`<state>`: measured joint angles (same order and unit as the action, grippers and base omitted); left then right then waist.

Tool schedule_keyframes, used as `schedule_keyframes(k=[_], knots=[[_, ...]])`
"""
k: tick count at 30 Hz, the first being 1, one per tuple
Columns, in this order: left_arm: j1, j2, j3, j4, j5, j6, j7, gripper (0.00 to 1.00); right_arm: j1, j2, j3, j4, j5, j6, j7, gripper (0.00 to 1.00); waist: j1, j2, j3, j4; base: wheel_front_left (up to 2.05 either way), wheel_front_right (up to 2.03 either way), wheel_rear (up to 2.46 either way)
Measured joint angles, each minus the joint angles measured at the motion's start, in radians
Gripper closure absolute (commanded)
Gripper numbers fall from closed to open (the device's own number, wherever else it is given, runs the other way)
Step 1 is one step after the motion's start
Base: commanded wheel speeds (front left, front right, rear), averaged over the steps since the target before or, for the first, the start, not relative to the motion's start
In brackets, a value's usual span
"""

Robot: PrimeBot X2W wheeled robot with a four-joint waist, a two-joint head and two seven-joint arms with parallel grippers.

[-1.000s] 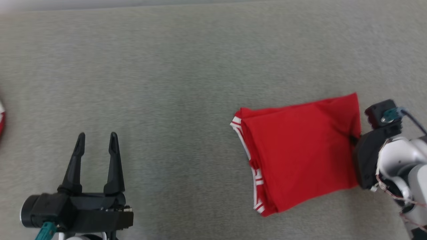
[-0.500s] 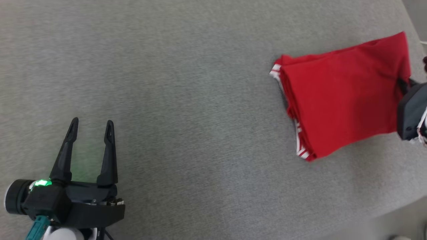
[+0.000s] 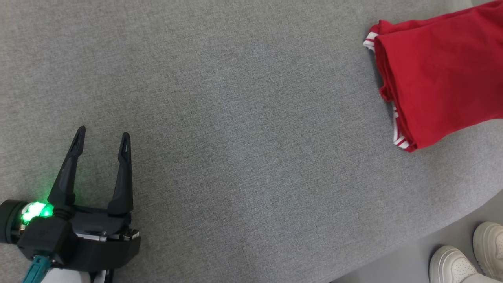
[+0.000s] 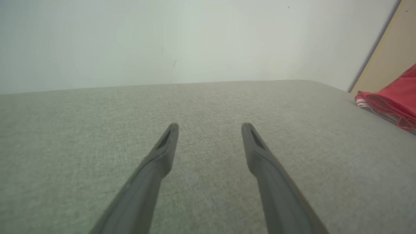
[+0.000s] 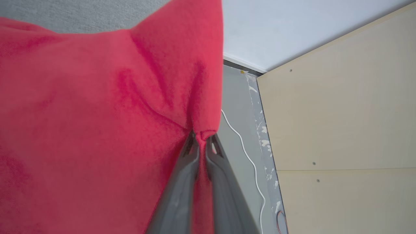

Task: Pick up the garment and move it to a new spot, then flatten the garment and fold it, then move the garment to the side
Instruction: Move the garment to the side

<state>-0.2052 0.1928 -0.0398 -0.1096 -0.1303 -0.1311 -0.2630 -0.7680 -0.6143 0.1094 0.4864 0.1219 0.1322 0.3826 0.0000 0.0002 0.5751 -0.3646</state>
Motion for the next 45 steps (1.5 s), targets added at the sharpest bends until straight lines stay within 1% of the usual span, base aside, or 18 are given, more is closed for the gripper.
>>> schedule_keyframes(k=[6,7,9,10,14,17,22,29,34,41,45], knots=[[-0.001,0.007,-0.007,-0.012,0.001,0.000,-0.001,0.00,-0.031,-0.005,-0.005,0.053,-0.057,0.000,-0.078,1.00,0.0000,-0.0001,0.012,-0.001,0.00,0.00,0.00],[-0.002,0.007,-0.007,-0.012,0.001,0.000,-0.001,0.00,-0.033,-0.003,-0.011,0.059,-0.065,0.000,-0.091,0.89,0.0000,-0.0001,0.012,0.000,0.00,0.00,0.00],[-0.004,0.008,-0.009,-0.011,0.001,0.000,-0.001,0.00,-0.035,-0.002,-0.016,0.078,-0.090,0.000,-0.107,0.17,0.0000,-0.0001,0.010,0.004,0.00,0.00,0.00],[-0.005,0.007,-0.009,-0.010,0.001,0.000,-0.001,0.00,-0.035,0.002,-0.020,0.084,-0.092,0.000,-0.120,0.00,0.0000,0.0000,0.008,0.007,0.00,0.00,0.00],[-0.006,-0.008,-0.008,0.000,-0.001,0.000,0.000,0.00,-0.037,0.018,-0.026,0.111,-0.109,0.000,-0.163,0.00,0.0000,-0.0001,-0.011,0.018,0.00,0.00,0.00],[-0.002,-0.031,-0.005,0.012,-0.011,0.000,0.000,0.00,-0.032,0.035,-0.025,0.115,-0.109,0.000,-0.190,0.00,0.0000,0.0000,-0.035,0.030,0.00,0.00,0.00],[0.028,-0.069,0.002,0.043,-0.032,0.000,0.001,0.00,0.019,0.056,-0.016,0.079,-0.081,0.000,-0.226,0.00,0.0000,-0.0001,-0.095,0.059,0.00,0.00,0.00],[0.118,-0.114,0.045,0.099,-0.043,0.000,0.000,0.00,0.160,0.092,0.001,-0.030,0.000,0.000,-0.260,0.00,-0.0001,-0.0002,-0.203,0.121,0.00,0.00,0.00],[0.184,-0.128,0.084,0.148,-0.055,0.001,0.000,0.00,0.283,0.115,0.022,-0.117,0.048,0.000,-0.284,0.00,-0.0002,-0.0002,-0.290,0.176,0.00,0.00,0.00],[0.268,-0.136,0.147,0.207,-0.055,0.007,0.000,0.00,0.435,0.199,0.050,-0.251,0.072,0.000,-0.312,0.00,-0.0003,-0.0004,-0.407,0.260,0.00,0.00,0.00],[0.300,-0.138,0.175,0.215,-0.055,0.007,0.000,0.00,0.516,0.252,0.065,-0.299,0.075,0.000,-0.333,0.00,-0.0003,-0.0004,-0.465,0.298,0.00,0.00,0.00]])
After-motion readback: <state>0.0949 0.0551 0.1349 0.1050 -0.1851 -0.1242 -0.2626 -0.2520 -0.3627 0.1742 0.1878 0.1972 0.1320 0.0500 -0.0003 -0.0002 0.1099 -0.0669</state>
